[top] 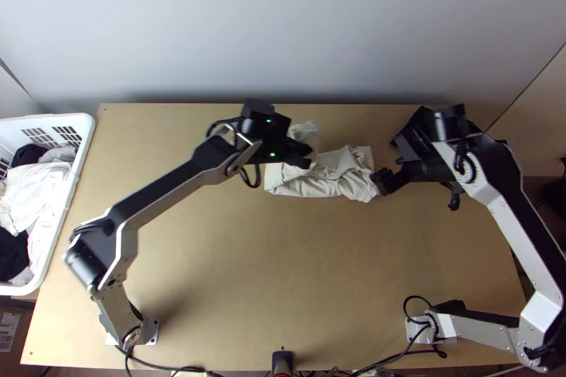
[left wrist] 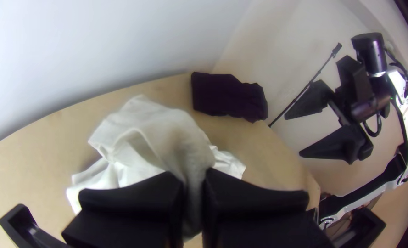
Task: Fold the t-shirt
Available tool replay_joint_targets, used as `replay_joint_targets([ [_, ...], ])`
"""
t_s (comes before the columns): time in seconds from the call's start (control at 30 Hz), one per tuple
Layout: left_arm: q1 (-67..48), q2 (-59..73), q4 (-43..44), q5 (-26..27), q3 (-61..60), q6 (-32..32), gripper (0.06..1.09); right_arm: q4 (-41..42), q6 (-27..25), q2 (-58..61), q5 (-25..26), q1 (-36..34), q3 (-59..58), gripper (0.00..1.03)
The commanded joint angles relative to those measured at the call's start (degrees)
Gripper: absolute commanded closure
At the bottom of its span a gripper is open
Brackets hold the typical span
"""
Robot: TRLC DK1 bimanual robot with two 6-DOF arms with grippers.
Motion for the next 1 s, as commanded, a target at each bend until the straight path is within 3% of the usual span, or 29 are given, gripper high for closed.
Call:
replay_joint_targets([
  [0.0,-4.0,8.4,2.6,0.0,6.6,-0.6,1.05,-0.8,0.1,-3.5,0.1,-3.4,-2.3,0.03],
  [0.57,-9.4,25.6,3.3,-1.0,21.0,-1.3,1.04,-2.0,0.6,-6.9,0.0,-5.6,-6.2,0.03],
  [0.6,-9.4,25.9,3.2,-1.0,21.3,-1.3,0.93,-2.0,0.6,-7.1,0.0,-5.6,-6.8,0.03],
  [0.7,-9.1,25.9,-2.5,-0.9,24.7,-1.2,0.25,-1.9,0.2,-7.6,0.1,-5.6,-8.3,0.03],
  [0.73,-8.7,25.8,-6.4,-0.9,27.0,-0.5,0.13,-1.9,-0.2,-7.7,0.1,-5.6,-8.9,0.03],
  [0.77,-7.8,24.7,-12.0,-0.9,30.1,0.1,0.11,-1.7,-1.2,-7.6,0.1,-5.8,-10.1,0.03],
  [0.97,-4.0,14.0,-24.1,-0.9,30.3,3.4,0.11,3.4,-2.7,-3.9,0.1,-5.0,-11.8,0.03],
])
